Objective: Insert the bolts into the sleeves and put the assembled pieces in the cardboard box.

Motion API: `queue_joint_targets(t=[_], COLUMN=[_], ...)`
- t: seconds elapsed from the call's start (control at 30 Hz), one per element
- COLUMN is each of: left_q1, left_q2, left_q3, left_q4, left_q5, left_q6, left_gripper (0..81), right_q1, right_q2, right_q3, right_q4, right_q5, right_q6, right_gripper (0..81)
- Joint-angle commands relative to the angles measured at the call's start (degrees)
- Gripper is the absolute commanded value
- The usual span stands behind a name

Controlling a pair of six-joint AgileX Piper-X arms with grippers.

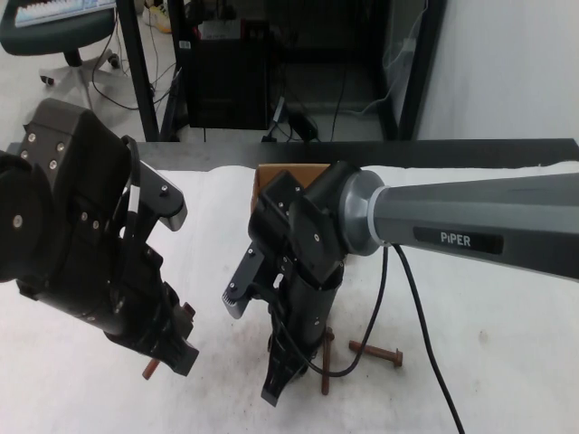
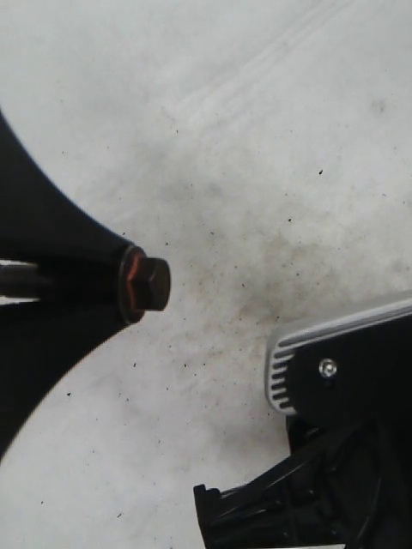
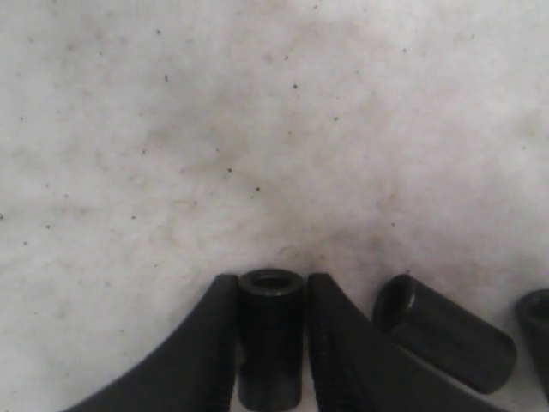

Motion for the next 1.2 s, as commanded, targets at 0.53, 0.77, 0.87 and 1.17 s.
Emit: queue_joint_targets(t=[0.53, 0.77, 0.87, 1.17], left_q1=[-0.25, -0.25, -0.25, -0.25], left_q2=[-0.88, -0.88, -1.2, -10.67], left_q3=[-0.27, -0.27, -0.27, -0.12], left_q4=[0.19, 0.19, 0.05, -14.21], left_q5=[0.38, 0.38, 0.38, 0.38], left_q6=[-0.46, -0.46, -0.43, -9.57], left_gripper=[0.0, 0.0, 0.0, 0.0], right_q1=[-1.12, -1.11, -1.64, -8.01], right_q2=[0.58, 0.58, 0.34, -6.79], right_q3=[0.13, 0.13, 0.13, 0.13], right_q4=[3.03, 3.15, 2.21, -2.94], right_q5=[1.55, 1.18, 0.06, -18.27], right_q6=[-0.33, -0.14, 2.53, 14.46], right_gripper=[25.1, 0.8, 0.8, 0.8])
